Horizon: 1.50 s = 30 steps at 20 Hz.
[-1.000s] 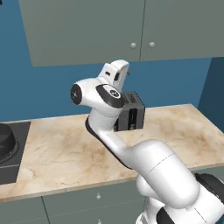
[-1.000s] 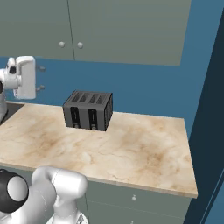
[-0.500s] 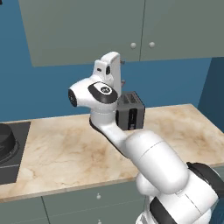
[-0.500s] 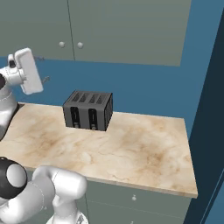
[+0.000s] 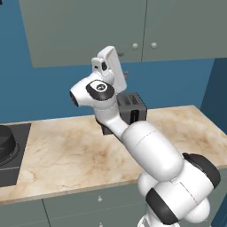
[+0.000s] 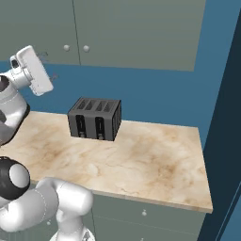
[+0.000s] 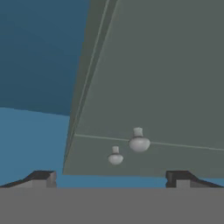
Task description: Open the cabinet and move the ladle to the pot. Then close the cabinet.
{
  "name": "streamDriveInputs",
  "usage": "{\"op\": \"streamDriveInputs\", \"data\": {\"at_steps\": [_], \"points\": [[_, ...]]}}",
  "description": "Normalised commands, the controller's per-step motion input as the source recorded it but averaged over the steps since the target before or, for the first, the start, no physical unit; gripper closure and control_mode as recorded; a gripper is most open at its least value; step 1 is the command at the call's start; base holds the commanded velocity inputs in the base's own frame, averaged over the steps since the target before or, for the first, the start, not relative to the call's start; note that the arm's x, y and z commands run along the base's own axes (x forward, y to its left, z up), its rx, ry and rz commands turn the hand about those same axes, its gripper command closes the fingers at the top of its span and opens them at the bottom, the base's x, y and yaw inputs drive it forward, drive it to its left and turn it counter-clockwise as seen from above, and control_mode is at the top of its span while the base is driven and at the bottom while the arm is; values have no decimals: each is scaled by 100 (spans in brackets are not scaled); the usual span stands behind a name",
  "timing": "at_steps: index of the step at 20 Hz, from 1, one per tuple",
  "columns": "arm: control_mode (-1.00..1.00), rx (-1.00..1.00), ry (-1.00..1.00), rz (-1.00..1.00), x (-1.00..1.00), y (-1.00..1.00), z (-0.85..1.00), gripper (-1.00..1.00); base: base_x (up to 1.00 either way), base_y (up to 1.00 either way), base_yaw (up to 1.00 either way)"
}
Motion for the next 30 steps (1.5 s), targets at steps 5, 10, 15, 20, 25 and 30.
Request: {"op": "streamDriveInputs", "data": {"at_steps": [5, 10, 15, 20, 25, 30], "points": [[-100, -11, 0, -11, 18, 0, 32, -100, 0, 0, 0], [-100, -8, 0, -9, 27, 0, 12, -100, 0, 0, 0], [-100, -5, 0, -9, 29, 0, 1, -100, 0, 0, 0], [-100, -5, 0, -11, 19, -10, 13, -100, 0, 0, 0], [-100, -3, 0, -12, 5, -18, 20, -100, 0, 0, 0], [-100, -2, -1, -12, -2, -37, 15, -100, 0, 0, 0]]}}
